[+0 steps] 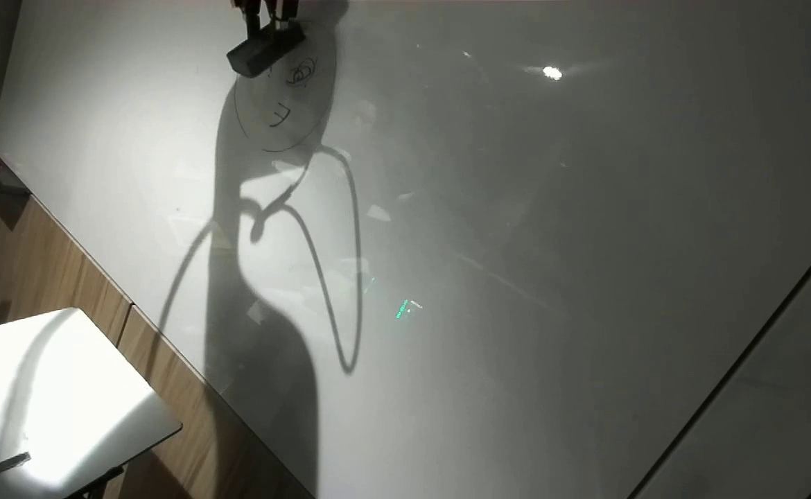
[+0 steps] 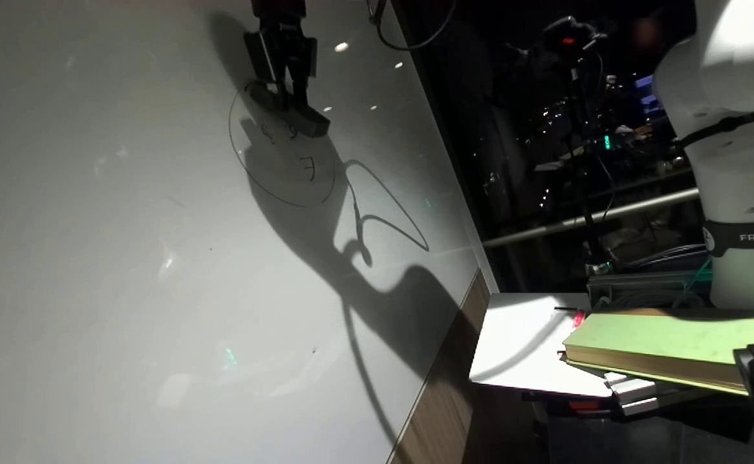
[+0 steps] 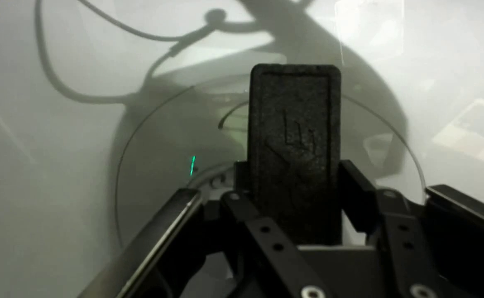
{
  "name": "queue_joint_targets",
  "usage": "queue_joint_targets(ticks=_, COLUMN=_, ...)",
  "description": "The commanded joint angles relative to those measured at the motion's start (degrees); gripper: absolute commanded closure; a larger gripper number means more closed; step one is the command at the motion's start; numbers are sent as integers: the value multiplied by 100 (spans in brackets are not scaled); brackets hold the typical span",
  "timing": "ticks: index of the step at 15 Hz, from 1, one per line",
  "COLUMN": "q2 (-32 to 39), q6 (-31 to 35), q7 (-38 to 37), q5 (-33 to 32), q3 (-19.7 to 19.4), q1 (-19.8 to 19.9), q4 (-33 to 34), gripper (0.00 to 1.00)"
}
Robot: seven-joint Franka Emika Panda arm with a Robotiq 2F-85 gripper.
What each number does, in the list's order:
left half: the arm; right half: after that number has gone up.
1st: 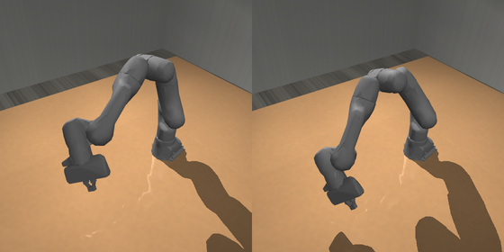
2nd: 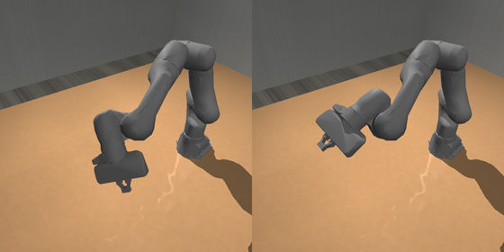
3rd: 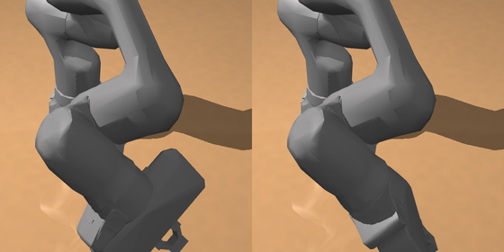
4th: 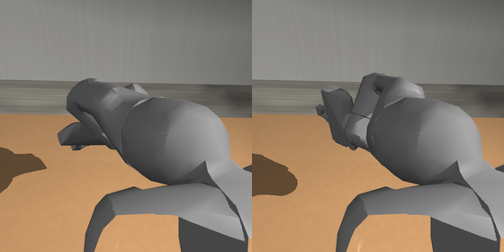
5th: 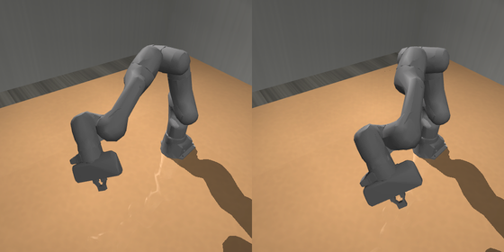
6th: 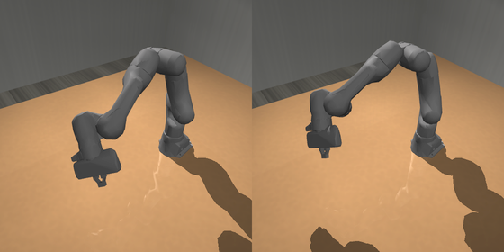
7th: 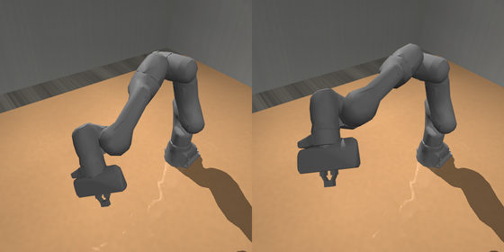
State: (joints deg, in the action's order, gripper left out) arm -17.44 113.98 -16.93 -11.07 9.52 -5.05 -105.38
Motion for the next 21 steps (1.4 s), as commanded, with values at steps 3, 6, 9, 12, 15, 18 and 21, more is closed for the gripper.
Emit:
queue_joint_targets(ticks=3, q2=626, q6=296, q7=-12, q5=-145, q3=29, q1=182, q4=1344, gripper=71)
queue_joint_targets(ticks=6, q2=670, q6=410, q7=-62, q5=-164, q3=43, q1=164, q4=1144, gripper=71)
queue_joint_targets(ticks=9, q2=649, q6=509, q7=-99, q5=-155, q3=56, q1=152, q4=879, gripper=71)
queue_joint_targets(ticks=12, q2=681, q6=613, q7=-227, q5=-133, q3=138, q1=106, q4=635, gripper=71)
queue_joint_targets(ticks=15, q2=755, q6=882, q7=-506, q5=-253, q3=355, q1=29, q4=219, gripper=71)
queue_joint_targets(ticks=18, q2=927, q6=1074, q7=-792, q5=-487, q3=538, q1=-26, q4=-2, gripper=71)
queue_joint_targets(ticks=21, q2=1084, q6=1159, q7=-1103, q5=-790, q3=690, q1=-106, q4=-114, gripper=71)
